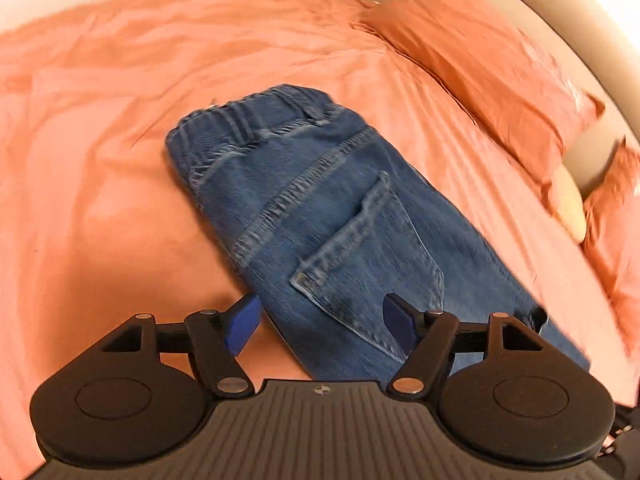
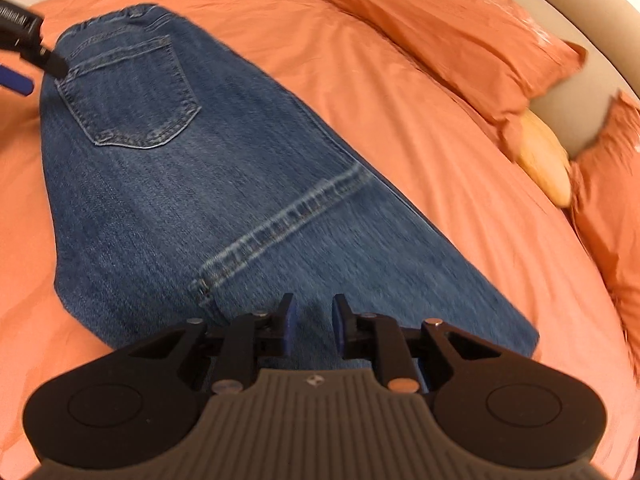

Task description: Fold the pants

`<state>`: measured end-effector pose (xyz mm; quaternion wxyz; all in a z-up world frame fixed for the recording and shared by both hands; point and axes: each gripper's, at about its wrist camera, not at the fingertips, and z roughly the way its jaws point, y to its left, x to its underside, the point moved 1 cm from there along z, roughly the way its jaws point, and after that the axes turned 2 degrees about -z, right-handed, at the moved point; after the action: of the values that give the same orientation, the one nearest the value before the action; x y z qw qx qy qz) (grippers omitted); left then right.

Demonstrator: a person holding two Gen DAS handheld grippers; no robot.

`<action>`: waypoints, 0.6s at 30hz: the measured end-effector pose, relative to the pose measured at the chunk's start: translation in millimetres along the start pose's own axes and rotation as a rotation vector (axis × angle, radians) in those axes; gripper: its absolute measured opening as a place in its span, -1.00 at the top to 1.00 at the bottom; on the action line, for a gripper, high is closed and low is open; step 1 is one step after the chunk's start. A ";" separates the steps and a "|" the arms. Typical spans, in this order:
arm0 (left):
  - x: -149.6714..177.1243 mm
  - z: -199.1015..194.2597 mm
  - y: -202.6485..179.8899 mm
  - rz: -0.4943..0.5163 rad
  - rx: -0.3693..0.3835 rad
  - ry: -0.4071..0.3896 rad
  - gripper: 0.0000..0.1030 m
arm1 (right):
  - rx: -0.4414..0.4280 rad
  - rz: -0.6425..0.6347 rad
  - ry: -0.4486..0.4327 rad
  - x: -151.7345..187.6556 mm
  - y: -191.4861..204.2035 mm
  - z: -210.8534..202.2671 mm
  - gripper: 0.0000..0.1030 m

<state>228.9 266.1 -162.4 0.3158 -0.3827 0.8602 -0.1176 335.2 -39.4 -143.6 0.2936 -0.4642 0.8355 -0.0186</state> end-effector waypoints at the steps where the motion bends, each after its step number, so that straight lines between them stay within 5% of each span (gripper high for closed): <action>1: -3.5 1.5 5.9 -0.017 0.014 0.003 -0.60 | -0.007 -0.023 0.003 -3.2 0.8 2.4 0.73; 7: -18.8 20.0 40.7 -0.148 0.091 0.042 -0.69 | -0.049 -0.155 0.040 -25.1 -3.2 25.8 0.73; 12: -23.4 30.1 67.3 -0.260 0.133 0.000 -0.70 | -0.124 -0.245 0.035 -43.8 -8.8 41.8 0.71; 18: -34.9 46.6 80.8 -0.279 0.202 -0.055 -0.76 | -0.232 -0.308 0.099 -61.0 -11.4 72.3 0.61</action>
<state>229.0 348.4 -218.5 0.3566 -0.4678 0.7737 -0.2355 404.9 19.6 -171.0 0.1901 -0.6159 0.7645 0.0103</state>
